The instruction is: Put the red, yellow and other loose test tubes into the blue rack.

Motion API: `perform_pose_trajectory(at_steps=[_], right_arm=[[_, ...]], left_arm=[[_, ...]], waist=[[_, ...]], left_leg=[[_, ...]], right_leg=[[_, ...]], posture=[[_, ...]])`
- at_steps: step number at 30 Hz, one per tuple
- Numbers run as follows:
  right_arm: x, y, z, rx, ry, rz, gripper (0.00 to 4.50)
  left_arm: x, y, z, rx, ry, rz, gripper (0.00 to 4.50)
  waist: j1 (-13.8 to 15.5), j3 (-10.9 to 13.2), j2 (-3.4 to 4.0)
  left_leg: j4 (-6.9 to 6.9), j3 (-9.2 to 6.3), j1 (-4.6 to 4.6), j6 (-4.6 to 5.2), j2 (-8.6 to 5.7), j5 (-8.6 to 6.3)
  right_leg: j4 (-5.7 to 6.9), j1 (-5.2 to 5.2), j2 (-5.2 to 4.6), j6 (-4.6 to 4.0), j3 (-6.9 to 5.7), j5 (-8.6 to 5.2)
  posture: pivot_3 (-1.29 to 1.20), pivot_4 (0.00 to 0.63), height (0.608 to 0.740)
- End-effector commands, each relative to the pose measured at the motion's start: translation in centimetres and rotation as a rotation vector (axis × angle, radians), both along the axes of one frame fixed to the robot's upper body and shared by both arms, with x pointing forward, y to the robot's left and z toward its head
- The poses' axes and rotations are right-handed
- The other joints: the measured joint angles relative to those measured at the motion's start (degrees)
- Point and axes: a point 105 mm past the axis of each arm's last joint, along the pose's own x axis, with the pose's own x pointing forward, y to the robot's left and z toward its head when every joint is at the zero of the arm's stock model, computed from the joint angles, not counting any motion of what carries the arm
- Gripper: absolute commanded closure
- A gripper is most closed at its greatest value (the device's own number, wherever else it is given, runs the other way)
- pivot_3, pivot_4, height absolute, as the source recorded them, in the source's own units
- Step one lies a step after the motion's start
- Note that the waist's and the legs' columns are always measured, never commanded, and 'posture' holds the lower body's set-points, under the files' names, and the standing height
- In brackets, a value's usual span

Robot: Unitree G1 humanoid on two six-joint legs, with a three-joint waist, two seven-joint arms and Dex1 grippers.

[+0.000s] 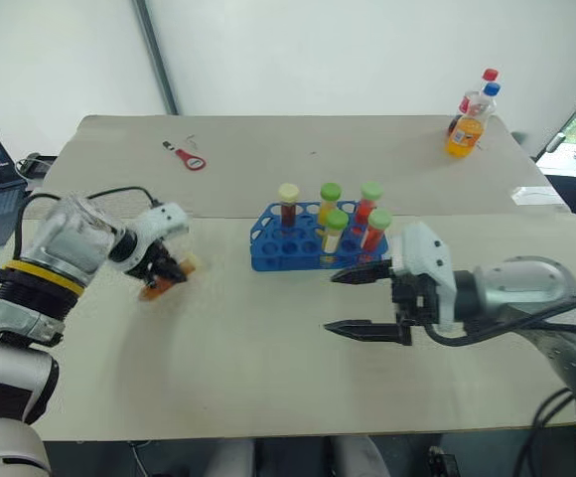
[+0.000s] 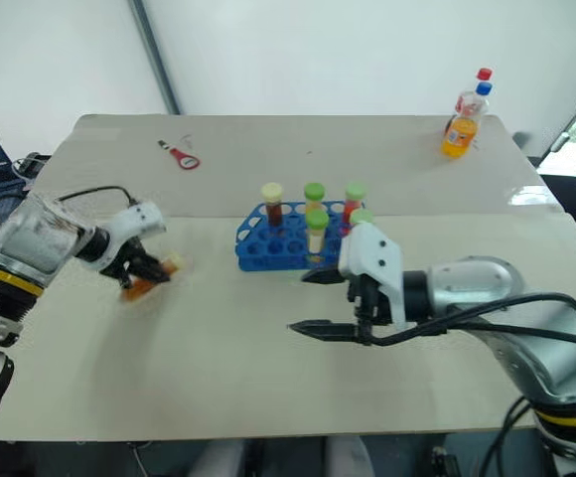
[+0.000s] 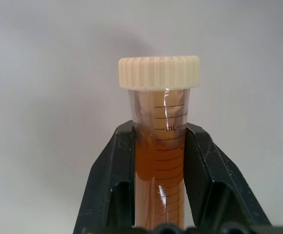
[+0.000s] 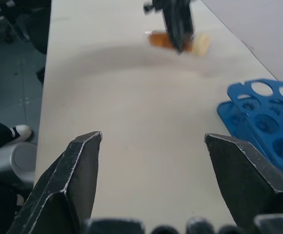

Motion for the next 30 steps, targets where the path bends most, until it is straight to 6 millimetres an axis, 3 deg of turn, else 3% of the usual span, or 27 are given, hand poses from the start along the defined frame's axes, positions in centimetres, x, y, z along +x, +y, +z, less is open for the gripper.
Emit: perform_pose_trajectory(at_steps=[1, 6, 11, 17, 30], right_arm=[[-0.6, -0.6, 0.7, -0.009, -0.040, -0.029, 0.74], [-0.3, -1.2, 0.3, 0.000, -0.073, -0.134, 0.74], [0.2, -1.2, -0.8, -0.014, -0.087, -0.234, 0.74], [0.0, -1.1, -1.2, -0.010, -0.077, -0.274, 0.74], [0.3, -1.8, -1.9, -0.029, -0.068, -0.331, 0.74]], left_arm=[[-0.6, -3.2, 5.7, -0.251, -0.179, -0.137, 3.65], [-1.1, -7.3, 7.6, -0.534, -0.311, -0.131, 3.65], [-2.1, -10.5, 5.0, -0.639, -0.426, -0.110, 3.65], [-0.7, -10.9, 2.7, -0.657, -0.523, -0.017, 3.65], [1.0, -12.9, 1.0, -0.721, -0.583, 0.010, 3.65]], waist=[[0.0, 0.0, 0.00], [-0.5, 0.0, 0.00], [-0.6, 0.0, -0.02], [-0.1, 0.0, -0.02], [0.8, 0.0, -0.03]], left_leg=[[0.03, 0.01, 0.03, 0.04, -0.01, -0.02], [0.05, 0.05, 0.11, 0.08, -0.01, -0.04], [0.07, 0.12, 0.14, 0.07, 0.02, -0.04], [0.07, 0.14, 0.22, 0.05, -0.02, -0.03], [0.07, 0.19, 0.24, 0.06, -0.11, -0.03]], right_leg=[[0.00, 0.04, -0.02, 0.01, 0.01, 0.00], [0.03, 0.11, -0.05, 0.05, 0.12, 0.02], [0.10, 0.05, -0.02, 0.04, 0.28, 0.03], [0.10, 0.10, -0.03, 0.04, 0.32, 0.04], [-0.03, 0.17, -0.07, 0.15, 0.34, 0.10]], posture=[[0.00, 0.150, 0.740], [0.00, 0.150, 0.740], [0.00, 0.150, 0.740], [0.00, 0.150, 0.740], [0.00, 0.150, 0.740]])
